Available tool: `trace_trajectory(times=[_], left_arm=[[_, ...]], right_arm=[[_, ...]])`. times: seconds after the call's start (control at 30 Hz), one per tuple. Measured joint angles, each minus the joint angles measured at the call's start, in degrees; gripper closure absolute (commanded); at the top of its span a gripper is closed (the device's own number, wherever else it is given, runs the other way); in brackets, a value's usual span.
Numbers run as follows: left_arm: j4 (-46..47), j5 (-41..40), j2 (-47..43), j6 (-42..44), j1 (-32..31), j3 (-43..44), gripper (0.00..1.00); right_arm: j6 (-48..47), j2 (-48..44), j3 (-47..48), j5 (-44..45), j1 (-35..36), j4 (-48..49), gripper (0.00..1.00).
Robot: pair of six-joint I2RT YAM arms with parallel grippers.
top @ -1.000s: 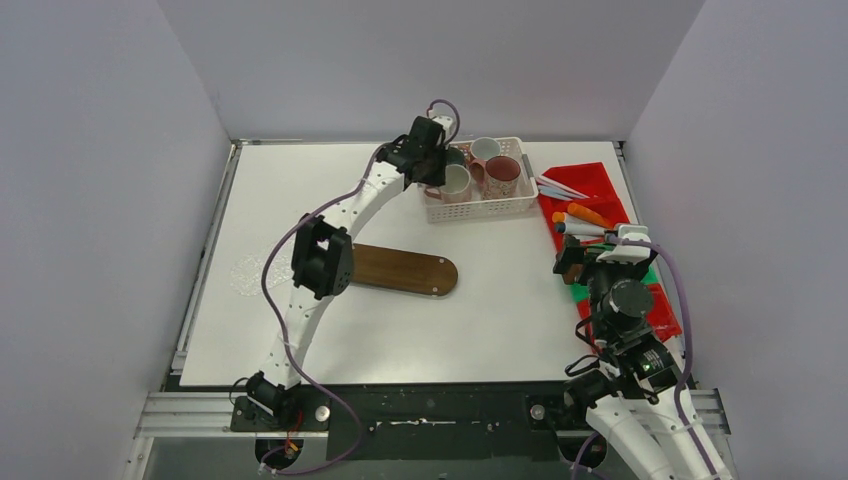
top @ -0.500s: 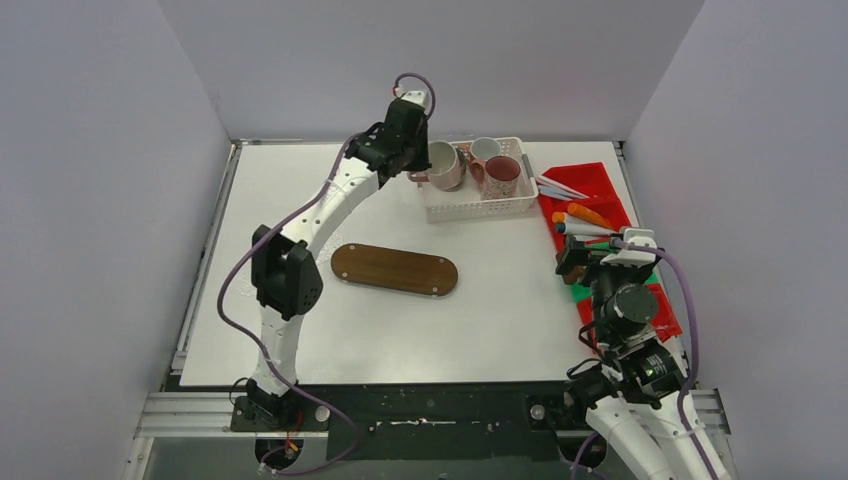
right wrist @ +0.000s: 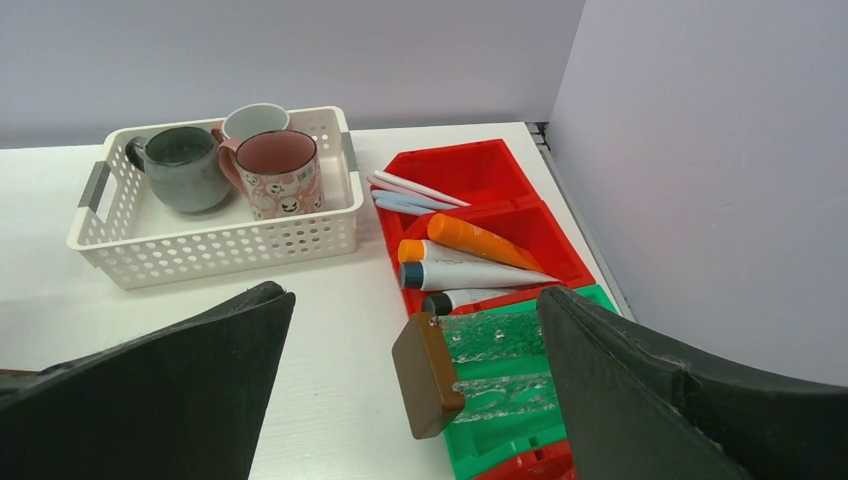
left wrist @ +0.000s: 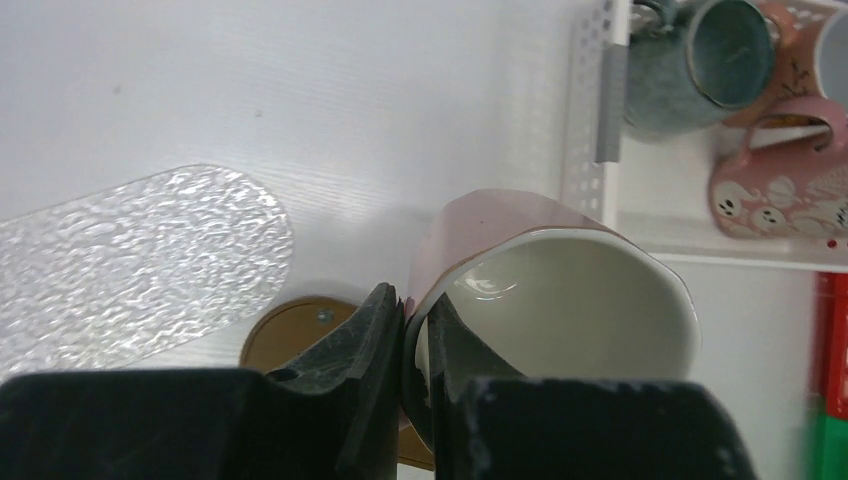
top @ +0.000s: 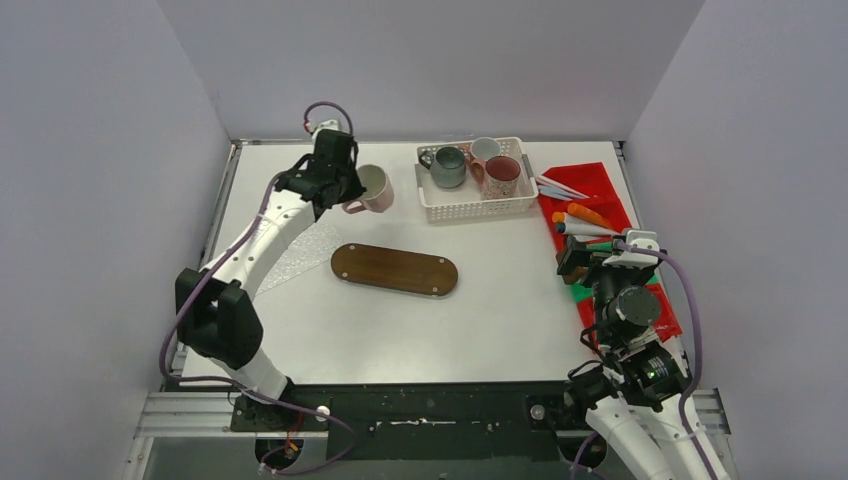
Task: Prepare toiletry sets of a toothbrush and toothpaste on the tray
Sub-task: Pick up the cup from the storage box.
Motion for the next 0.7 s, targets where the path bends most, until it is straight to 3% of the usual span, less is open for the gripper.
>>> trace_trajectory(times=[0.47, 0.7], left_arm=[[0.13, -4.74, -18.60, -5.95, 14.49, -19.76, 1.00], [-2.67, -7.34, -21.62, -10.16, 21.27, -23.32, 1.00]], right_arm=[[0.02, 0.00, 0.00, -0.04, 0.00, -0.02, 0.00], [0.07, 0.00, 0.00, -0.09, 0.00, -0.02, 0.00]])
